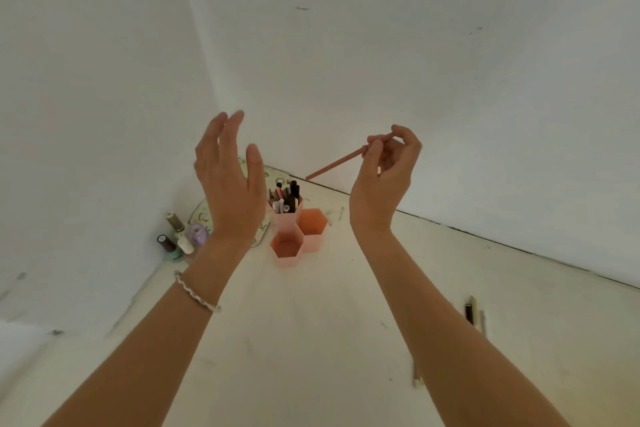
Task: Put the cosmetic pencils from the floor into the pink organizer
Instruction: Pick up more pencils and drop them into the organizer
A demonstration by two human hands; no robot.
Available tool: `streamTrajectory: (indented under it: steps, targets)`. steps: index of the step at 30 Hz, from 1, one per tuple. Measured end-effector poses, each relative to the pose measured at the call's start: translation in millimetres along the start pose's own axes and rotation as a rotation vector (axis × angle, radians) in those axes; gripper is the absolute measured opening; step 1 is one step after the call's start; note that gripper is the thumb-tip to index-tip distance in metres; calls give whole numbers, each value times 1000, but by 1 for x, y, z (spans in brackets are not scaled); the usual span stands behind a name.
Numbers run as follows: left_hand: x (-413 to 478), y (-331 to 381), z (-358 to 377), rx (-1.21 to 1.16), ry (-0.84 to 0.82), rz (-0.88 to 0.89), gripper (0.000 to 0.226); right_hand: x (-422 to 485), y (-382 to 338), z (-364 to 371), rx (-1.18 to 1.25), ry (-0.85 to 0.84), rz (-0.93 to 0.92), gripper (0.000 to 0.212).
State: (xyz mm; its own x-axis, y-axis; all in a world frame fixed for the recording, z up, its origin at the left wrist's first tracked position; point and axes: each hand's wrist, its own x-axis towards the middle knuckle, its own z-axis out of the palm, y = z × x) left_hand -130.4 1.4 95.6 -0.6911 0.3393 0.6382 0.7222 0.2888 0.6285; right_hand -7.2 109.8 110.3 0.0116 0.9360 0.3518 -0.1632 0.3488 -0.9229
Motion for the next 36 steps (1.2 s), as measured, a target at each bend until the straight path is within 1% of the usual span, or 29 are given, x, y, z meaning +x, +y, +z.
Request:
streamTrajectory:
  steps: [4, 9, 11, 12, 13, 14, 16, 17, 18, 20, 21, 22, 23, 24, 25, 27, 31, 36]
  targets:
    - [1, 3, -7, -47, -36, -5, 38, -18, 18, 4, -133, -176, -51, 27]
    - [-16, 4, -6, -112, -49, -37, 36, -39, 40, 5, -415, -532, -136, 23]
    - [-21, 7, -5, -140, -55, -62, 35, -42, 49, 3, -542, -684, -176, 31]
    - [-24, 10, -3, -149, -53, -64, 35, -43, 52, 0, -579, -735, -160, 38]
    - [-27, 14, -2, -158, -52, -62, 35, -41, 53, -5, -591, -741, -129, 46]
    - [-31, 18, 0, -170, -54, -62, 34, -39, 52, -10, -585, -698, -93, 51]
    - [-45, 33, 9, -198, -97, -78, 30, -29, 49, -26, -555, -532, -29, 52]
    - [-57, 44, 16, -207, -167, -108, 27, -22, 47, -37, -546, -460, -6, 49]
    - [-70, 53, 24, -200, -284, -149, 24, -15, 46, -46, -535, -408, 20, 46]
    - [-106, 74, 47, -123, -649, -231, 20, -2, 43, -70, -520, -340, 73, 43]
    - [-127, 85, 59, -51, -837, -248, 21, 4, 42, -84, -527, -314, 92, 42]
    - [-147, 93, 68, 25, -987, -256, 22, 8, 43, -97, -533, -292, 110, 42]
    - [-167, 102, 76, 86, -1096, -261, 24, 12, 43, -113, -541, -272, 124, 42]
    - [-184, 109, 82, 130, -1166, -269, 26, 14, 44, -126, -547, -260, 139, 41]
    - [-201, 116, 89, 161, -1213, -269, 27, 17, 45, -142, -555, -247, 158, 41]
    - [-225, 123, 98, 217, -1249, -278, 26, 19, 47, -166, -566, -237, 196, 39]
    - [-251, 133, 113, 307, -1213, -248, 21, 19, 52, -215, -613, -218, 231, 33]
    - [-257, 134, 125, 384, -1188, -269, 24, 13, 63, -239, -609, -230, 311, 31]
